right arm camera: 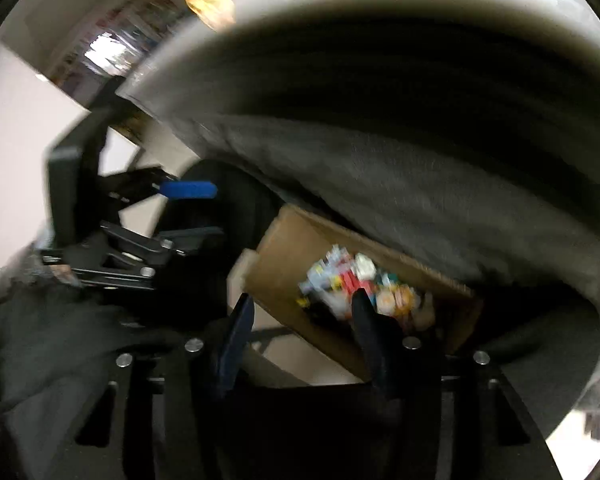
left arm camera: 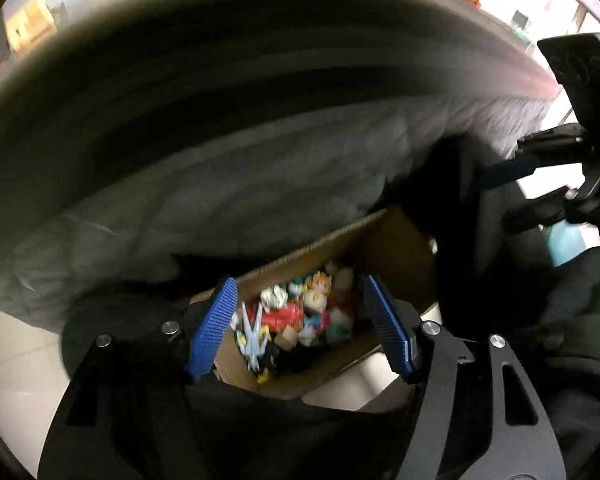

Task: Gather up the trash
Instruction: 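Drop both tissues into the cardboard box by opening both tools, then grasp the yellow snack bag with the right tool while the left tool grasps the yellow plastic part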

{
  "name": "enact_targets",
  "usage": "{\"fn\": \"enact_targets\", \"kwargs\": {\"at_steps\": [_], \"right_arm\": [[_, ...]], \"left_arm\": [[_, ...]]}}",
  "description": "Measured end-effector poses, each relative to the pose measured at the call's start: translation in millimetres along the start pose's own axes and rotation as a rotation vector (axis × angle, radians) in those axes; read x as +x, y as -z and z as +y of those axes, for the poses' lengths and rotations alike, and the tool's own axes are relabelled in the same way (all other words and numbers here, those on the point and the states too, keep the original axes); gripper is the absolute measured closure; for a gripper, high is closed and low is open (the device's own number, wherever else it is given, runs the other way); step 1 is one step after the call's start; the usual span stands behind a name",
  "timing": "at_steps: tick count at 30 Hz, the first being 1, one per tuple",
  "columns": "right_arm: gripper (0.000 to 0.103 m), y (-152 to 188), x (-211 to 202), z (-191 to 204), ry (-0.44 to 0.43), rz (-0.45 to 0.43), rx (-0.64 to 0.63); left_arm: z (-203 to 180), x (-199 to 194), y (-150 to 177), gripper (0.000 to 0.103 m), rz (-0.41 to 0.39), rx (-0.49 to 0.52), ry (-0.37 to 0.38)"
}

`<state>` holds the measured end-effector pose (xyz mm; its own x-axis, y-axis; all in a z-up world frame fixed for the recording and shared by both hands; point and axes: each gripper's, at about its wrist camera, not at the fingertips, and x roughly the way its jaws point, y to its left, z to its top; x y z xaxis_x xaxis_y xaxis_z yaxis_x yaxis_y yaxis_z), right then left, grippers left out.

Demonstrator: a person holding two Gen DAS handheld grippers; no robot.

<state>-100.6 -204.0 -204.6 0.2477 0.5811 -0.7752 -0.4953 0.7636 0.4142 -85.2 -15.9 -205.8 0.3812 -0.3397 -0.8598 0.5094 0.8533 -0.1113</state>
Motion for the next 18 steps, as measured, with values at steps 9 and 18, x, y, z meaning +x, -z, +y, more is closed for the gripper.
{"fn": "enact_targets", "kwargs": {"at_steps": [9, 18], "right_arm": [[0.042, -143.8, -79.2, -33.1, 0.299, -0.288, -0.091], [0.033, -254.9, -24.6, -95.1, 0.442, -0.204, -0.114]], "left_arm": [[16.4, -133.8, -70.7, 0.017, -0.396, -0.035, -0.189], [72.9, -139.7, -93.7, 0.017, -0.423, -0.267, -0.211]]}}
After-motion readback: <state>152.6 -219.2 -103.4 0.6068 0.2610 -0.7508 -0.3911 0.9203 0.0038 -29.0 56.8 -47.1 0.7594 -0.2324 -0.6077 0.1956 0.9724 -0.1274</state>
